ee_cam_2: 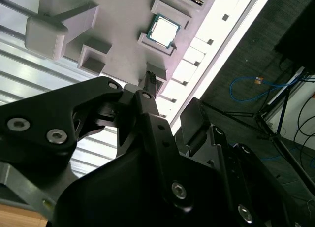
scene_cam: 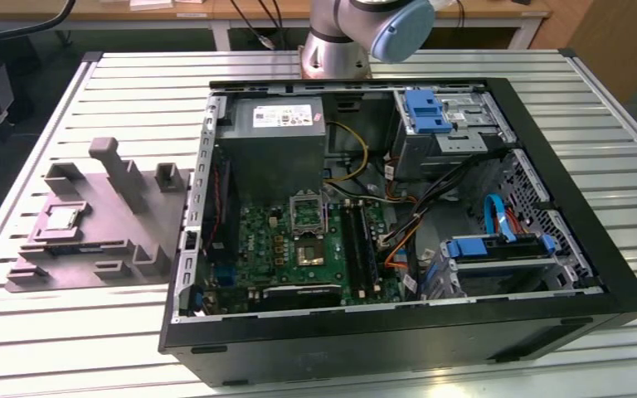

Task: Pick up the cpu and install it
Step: 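Pick up the cpu and move it towards the insertion slot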

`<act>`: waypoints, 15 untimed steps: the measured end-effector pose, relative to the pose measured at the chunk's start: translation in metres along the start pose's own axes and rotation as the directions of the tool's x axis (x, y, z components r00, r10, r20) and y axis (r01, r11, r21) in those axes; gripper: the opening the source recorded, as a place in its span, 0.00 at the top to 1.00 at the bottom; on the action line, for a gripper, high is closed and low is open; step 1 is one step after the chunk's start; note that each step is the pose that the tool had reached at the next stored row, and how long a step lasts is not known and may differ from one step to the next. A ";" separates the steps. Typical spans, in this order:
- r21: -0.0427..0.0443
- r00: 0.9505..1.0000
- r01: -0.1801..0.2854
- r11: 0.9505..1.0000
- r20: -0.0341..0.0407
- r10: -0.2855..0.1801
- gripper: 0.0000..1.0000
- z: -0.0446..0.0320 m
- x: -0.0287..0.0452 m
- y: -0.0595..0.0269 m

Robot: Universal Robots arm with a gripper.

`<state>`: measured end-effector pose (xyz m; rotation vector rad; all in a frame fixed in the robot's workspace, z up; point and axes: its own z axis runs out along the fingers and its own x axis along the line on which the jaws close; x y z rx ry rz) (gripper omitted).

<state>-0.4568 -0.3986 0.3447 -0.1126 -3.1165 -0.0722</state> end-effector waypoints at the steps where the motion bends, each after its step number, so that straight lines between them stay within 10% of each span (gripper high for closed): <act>1: 0.000 1.000 0.000 1.000 0.000 0.000 0.53 0.0002 0.0000 0.0000; 15: 0.000 1.000 0.000 1.000 0.000 0.000 0.53 0.0038 -0.0001 -0.0002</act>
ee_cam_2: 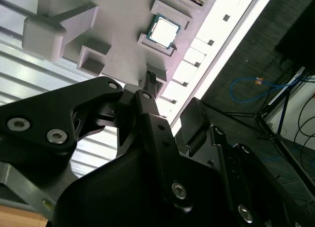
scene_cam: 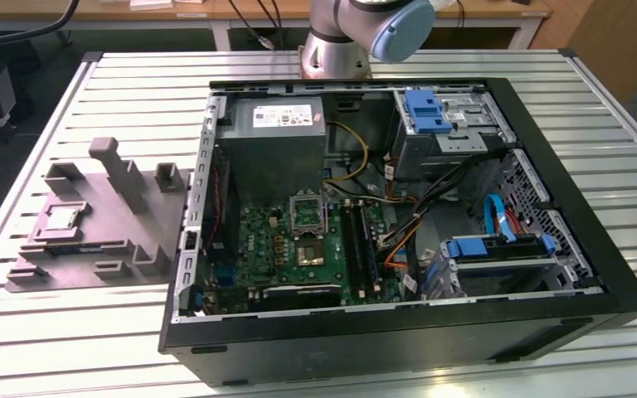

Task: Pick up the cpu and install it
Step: 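Pick up the cpu and move it towards the insertion slot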

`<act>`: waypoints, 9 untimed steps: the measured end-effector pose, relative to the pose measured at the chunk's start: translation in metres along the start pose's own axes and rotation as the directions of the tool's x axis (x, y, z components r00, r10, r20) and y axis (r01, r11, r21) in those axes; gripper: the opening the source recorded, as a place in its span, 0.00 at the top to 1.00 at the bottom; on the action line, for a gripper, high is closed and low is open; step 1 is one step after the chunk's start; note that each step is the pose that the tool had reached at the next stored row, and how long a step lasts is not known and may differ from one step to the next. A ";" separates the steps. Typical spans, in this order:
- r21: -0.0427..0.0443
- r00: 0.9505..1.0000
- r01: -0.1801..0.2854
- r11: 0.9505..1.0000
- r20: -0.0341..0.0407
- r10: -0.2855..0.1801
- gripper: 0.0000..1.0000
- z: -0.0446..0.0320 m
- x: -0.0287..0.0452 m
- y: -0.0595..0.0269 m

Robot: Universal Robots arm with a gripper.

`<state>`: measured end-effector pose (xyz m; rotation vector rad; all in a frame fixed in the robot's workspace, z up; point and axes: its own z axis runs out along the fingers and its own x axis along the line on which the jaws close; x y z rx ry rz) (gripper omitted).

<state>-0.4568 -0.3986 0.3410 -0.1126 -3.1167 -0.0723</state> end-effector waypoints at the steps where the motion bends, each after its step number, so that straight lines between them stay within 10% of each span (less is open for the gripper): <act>1: 0.000 1.000 0.000 1.000 0.000 0.000 0.53 0.0002 0.0000 0.0000; 9: 0.000 1.000 0.000 1.000 0.000 0.000 0.53 0.0024 0.0000 -0.0001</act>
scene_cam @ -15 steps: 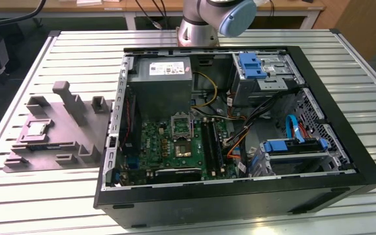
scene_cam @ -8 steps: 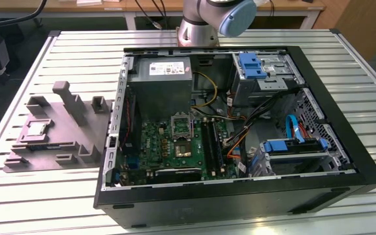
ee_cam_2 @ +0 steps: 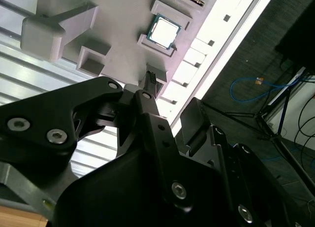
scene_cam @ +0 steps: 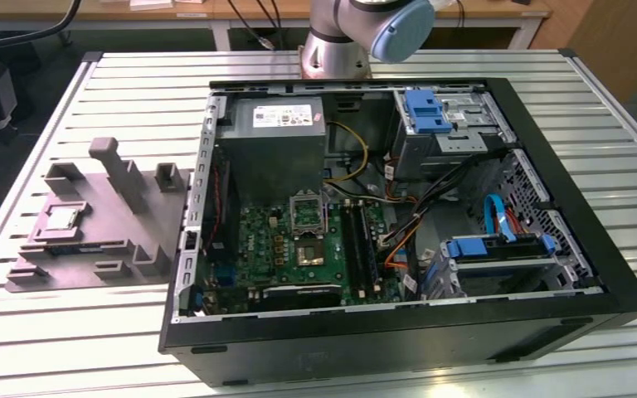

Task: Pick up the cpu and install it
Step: 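Pick up the cpu and move it towards the insertion slot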

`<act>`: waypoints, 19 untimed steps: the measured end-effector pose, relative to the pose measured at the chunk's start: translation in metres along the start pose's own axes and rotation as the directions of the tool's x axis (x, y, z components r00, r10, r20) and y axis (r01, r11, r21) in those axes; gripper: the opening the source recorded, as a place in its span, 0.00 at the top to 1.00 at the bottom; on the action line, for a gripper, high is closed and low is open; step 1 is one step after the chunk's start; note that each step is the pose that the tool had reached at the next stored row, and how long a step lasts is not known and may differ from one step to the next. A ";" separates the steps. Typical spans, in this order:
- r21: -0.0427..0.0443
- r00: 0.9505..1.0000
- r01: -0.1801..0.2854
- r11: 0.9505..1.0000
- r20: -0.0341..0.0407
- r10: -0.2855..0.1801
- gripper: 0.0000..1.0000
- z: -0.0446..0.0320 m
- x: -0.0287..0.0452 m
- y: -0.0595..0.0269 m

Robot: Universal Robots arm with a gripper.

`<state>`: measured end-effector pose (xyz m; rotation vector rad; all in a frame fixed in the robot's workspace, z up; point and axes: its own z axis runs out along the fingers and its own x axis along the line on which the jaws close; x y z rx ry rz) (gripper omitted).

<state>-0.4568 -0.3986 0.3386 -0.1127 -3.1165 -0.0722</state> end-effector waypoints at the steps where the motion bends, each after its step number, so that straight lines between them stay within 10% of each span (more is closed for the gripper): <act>1: 0.000 1.000 0.000 1.000 0.000 0.000 0.53 0.0003 0.0000 0.0000; 19: 0.000 1.000 0.000 1.000 0.000 0.000 0.53 0.0049 -0.0001 -0.0002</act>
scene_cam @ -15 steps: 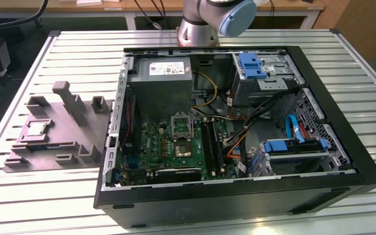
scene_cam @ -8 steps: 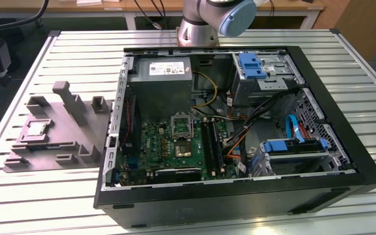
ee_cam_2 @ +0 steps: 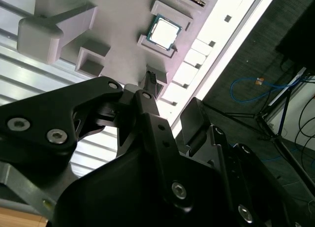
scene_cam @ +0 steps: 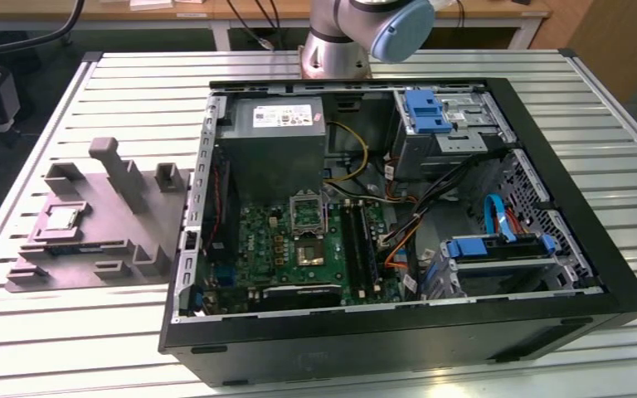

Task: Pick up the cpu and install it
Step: 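Pick up the cpu and move it towards the insertion slot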

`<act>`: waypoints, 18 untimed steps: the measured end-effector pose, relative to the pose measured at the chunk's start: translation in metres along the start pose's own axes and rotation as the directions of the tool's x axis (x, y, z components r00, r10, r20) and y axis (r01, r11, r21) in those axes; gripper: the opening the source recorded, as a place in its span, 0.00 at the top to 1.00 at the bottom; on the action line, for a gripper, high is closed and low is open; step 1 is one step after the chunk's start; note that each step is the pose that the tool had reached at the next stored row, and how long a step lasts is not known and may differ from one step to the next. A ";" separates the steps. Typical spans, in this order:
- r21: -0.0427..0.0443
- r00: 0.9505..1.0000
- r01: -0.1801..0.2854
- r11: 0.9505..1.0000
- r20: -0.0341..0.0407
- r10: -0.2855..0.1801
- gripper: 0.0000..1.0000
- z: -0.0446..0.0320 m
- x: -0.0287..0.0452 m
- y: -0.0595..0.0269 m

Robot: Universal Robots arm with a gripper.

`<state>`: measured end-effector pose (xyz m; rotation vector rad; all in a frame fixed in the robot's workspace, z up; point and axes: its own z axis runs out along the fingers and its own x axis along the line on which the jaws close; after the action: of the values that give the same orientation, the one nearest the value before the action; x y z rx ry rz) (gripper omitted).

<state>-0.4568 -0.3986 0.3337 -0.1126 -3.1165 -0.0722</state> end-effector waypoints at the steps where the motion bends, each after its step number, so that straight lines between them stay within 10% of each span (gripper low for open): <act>1: 0.000 1.000 0.000 1.000 0.000 0.000 0.53 0.0004 0.0000 0.0000; 18: 0.000 1.000 0.000 1.000 0.000 0.000 0.53 0.0053 -0.0001 -0.0002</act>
<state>-0.4568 -0.3986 0.3284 -0.1127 -3.1166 -0.0723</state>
